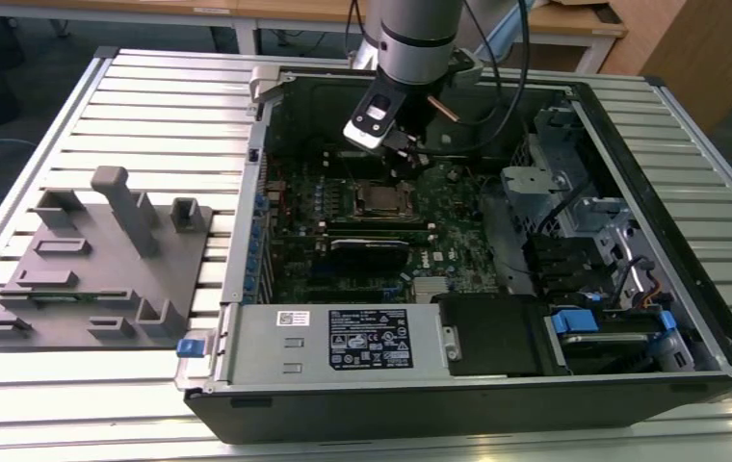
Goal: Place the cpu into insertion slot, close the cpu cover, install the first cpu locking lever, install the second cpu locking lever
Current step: 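Close the cpu cover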
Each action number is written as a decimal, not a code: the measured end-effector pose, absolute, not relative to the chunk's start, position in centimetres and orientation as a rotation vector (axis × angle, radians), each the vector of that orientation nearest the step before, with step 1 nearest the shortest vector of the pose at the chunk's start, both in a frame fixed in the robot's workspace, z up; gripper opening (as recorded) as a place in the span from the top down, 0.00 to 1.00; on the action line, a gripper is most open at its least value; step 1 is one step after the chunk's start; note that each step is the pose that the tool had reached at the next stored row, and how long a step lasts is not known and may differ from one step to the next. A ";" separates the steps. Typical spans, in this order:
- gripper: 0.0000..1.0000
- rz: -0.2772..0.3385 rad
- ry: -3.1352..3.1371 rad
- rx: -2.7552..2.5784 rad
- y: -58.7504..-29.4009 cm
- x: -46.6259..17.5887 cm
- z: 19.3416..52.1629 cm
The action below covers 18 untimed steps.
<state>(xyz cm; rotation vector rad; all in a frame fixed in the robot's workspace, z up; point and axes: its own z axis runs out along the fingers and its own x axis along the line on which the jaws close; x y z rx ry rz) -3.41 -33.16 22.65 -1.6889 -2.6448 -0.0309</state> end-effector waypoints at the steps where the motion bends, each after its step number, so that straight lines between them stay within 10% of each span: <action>1: 0.90 -0.031 -2.656 -1.671 -33.2 -3.4 22.6; 18: 0.90 -0.033 -2.822 -1.364 -33.2 -3.4 22.6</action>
